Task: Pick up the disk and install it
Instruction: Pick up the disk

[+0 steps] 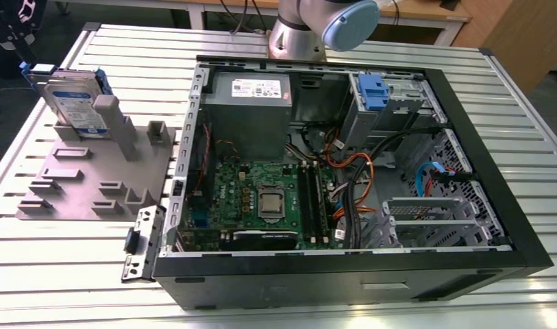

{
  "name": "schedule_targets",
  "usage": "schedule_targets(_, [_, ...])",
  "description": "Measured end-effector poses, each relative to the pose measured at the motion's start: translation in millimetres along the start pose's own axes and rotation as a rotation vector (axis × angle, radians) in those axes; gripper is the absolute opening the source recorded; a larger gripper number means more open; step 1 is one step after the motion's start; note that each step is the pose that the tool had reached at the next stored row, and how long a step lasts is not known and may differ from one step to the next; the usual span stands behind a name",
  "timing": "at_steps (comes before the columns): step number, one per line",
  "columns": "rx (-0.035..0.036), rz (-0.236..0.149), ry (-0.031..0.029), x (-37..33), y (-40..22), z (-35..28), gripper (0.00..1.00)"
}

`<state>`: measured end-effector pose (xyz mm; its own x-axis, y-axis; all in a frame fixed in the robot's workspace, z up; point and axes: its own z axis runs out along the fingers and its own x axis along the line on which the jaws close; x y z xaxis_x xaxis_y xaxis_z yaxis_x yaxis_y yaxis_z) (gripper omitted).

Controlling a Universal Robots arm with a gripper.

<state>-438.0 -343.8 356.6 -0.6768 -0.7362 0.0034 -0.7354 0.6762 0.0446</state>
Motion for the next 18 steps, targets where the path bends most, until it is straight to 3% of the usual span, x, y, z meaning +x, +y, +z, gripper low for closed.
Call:
schedule_targets(3, [0.0001, -0.02, 0.0009, 0.0, 0.0, 0.1, 0.11])
schedule_targets(9, [0.0005, -0.116, 0.0051, 0.0, -0.1, 1.3, 0.11])
schedule_targets(15, [0.0041, -0.129, 0.0028, 0.0, 0.0, 4.4, 0.11])
schedule_targets(18, [0.0042, -0.129, 0.0028, -0.2, 0.1, 4.8, 0.17])
